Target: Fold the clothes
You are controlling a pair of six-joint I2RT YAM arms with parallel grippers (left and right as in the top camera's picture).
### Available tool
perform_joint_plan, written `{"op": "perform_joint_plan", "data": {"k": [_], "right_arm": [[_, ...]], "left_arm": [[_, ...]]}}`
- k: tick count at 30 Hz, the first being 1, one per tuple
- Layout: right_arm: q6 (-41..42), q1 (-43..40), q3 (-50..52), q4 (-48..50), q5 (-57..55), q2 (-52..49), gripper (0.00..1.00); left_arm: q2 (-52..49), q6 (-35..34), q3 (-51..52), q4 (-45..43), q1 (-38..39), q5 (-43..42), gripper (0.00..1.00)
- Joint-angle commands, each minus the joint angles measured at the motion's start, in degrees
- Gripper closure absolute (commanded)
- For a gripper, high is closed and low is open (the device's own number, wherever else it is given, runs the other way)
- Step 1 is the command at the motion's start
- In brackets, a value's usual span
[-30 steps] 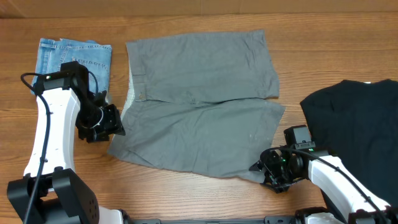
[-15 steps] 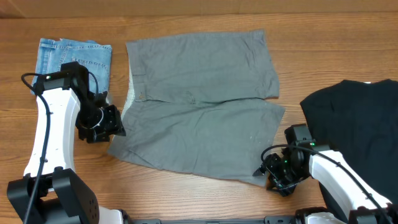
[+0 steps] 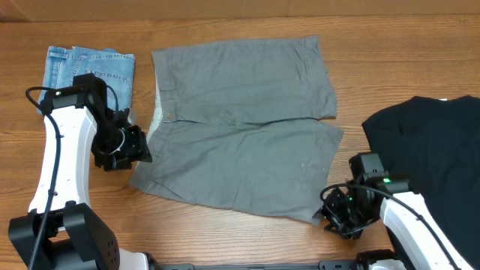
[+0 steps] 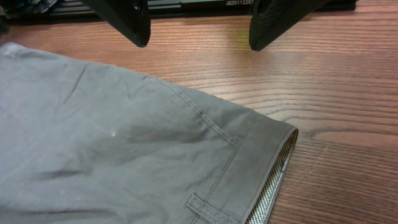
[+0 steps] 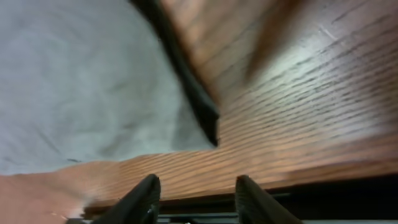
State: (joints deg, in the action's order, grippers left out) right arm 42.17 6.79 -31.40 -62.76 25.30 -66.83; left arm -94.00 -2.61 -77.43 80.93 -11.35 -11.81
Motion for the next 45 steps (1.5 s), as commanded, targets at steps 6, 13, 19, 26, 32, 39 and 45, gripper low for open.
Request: {"op": "perform_joint_plan", "data": {"k": [6,13,19,26,32,39,45], "right_arm": [[3.8,-0.1,9.4,16.3,5.9,0.2,0.6],[4.2,-0.1,9.4,19.4,5.4,-1.8,0.56],[4.2,-0.1,9.4,21.3,5.5,-5.0,0.63],[4.2,-0.1,9.4,23.6,7.0,-9.6,0.73],[4.4,-0.1,7.7,20.6,4.8,-9.9,0.92],[0.9,-0.1,-0.6,10.4,-3.1,-8.8,0.96],[-2.2,-0.1,-8.4,3.9,-5.9,-7.5,0.96]], "left_arm": [[0.3,1.4,0.2,-0.9,-0.3,0.0,0.42],[0.3,1.4,0.2,-0.8,-0.3,-0.1,0.42],[0.3,1.4,0.2,-0.6,-0.3,-0.1,0.43],[0.3,1.4,0.2,0.2,-0.3,-0.1,0.43],[0.3,1.3,0.2,0.5,-0.3,-0.1,0.44],[0.3,1.4,0.2,1.0,-0.3,-0.1,0.45],[0.3,1.3,0.2,2.0,-0.3,-0.1,0.44]]}}
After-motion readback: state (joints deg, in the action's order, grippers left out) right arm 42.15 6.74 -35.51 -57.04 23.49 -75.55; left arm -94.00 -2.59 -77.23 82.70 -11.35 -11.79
